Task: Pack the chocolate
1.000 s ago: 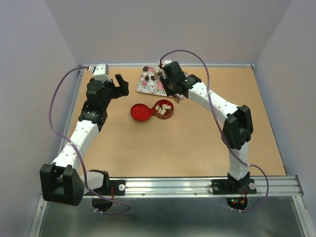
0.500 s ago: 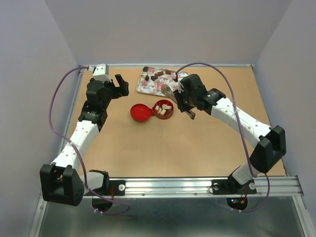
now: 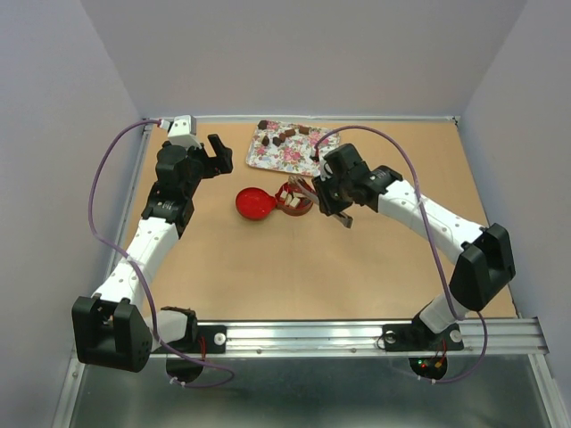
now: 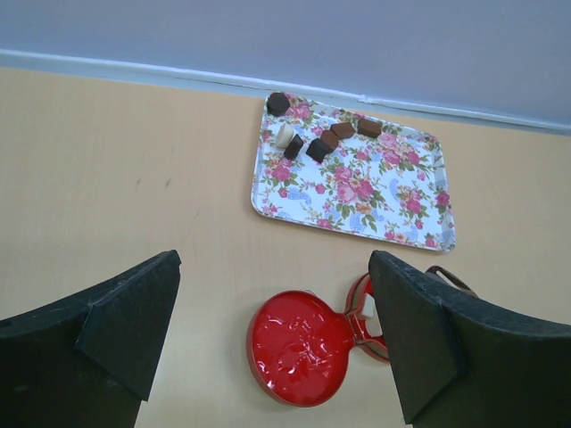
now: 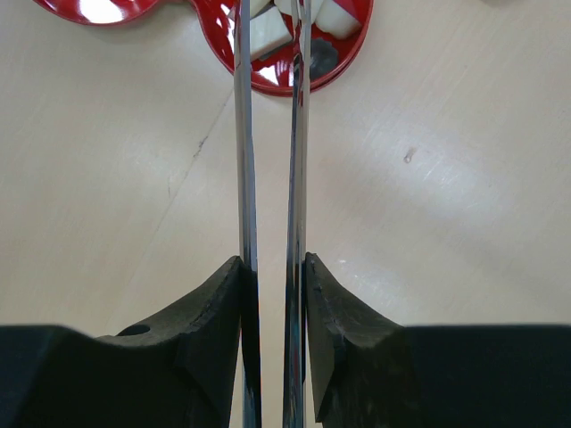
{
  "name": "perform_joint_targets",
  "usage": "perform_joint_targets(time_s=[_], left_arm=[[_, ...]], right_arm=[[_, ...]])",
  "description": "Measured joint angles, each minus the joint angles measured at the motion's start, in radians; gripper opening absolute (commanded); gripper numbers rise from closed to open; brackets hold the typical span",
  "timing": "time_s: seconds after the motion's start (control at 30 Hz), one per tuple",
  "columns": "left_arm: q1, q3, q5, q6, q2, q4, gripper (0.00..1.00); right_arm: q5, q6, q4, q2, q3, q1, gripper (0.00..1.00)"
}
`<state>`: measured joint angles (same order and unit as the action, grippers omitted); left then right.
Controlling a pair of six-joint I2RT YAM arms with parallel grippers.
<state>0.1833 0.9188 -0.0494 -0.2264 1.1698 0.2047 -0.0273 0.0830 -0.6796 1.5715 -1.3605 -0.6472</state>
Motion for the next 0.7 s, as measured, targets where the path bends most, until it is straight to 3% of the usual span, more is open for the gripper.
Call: perform_joint_targets(time_s=[0.33,0.7], left_arm=[[0.0,0.0,0.001,0.0,0.0,0.0,0.99],[0.0,0.0,0.001,0.0,0.0,0.0,0.99]], right_arm=[[0.038,-0.003,0.001,0.084,-0.006,0.0,0.32],[0.05,-0.007,0.006,0.089,-0.04,0.0,0.44]])
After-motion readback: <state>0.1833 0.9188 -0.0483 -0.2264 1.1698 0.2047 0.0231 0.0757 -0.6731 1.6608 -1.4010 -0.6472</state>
